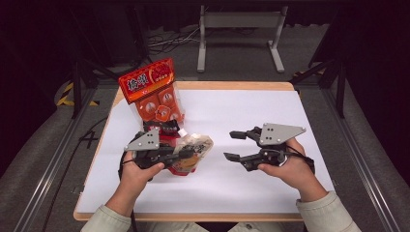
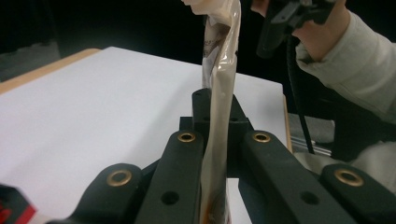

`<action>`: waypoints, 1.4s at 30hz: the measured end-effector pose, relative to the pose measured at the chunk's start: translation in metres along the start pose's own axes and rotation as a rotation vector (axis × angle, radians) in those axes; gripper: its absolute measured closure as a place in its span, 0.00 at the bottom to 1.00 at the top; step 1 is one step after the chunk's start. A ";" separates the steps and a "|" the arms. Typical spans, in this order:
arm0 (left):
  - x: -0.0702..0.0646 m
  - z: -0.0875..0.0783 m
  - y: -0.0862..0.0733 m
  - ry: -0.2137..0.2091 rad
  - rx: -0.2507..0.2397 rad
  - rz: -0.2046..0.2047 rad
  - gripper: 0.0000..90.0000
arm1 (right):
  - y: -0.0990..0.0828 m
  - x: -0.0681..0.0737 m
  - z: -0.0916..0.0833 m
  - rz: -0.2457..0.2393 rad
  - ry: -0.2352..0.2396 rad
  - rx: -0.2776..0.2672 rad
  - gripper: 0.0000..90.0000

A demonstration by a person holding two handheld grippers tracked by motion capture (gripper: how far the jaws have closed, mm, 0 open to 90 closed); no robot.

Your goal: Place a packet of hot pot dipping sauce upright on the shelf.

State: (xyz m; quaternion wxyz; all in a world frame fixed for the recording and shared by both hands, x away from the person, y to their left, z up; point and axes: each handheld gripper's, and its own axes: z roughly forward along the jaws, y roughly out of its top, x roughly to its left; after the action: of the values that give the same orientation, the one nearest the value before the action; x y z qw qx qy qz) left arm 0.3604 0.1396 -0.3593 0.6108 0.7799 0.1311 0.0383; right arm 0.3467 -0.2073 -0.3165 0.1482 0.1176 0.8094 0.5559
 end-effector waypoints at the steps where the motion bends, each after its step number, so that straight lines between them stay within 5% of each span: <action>1: 0.001 -0.003 0.000 0.012 -0.007 0.000 0.98 | -0.003 -0.001 -0.002 0.012 -0.005 -0.002 0.40; 11: 0.008 -0.025 0.001 0.133 -0.114 -0.025 0.98 | -0.023 -0.007 -0.012 0.063 -0.038 0.015 0.41; 25: 0.017 -0.048 0.005 0.228 -0.216 -0.028 0.98 | -0.036 -0.013 -0.012 0.101 -0.051 0.050 0.42; 34: 0.026 -0.062 0.003 0.293 -0.221 0.000 0.98 | -0.041 -0.015 -0.011 0.119 -0.043 0.054 0.43; 42: 0.040 -0.064 -0.015 0.318 -0.224 0.012 0.98 | -0.041 -0.015 -0.010 0.122 -0.032 0.047 0.42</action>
State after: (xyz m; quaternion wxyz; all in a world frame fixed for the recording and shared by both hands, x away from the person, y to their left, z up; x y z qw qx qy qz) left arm 0.3824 0.2130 -0.3623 0.6652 0.6918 0.2164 0.1791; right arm 0.3556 -0.2360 -0.3495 0.1239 0.1792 0.8112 0.5427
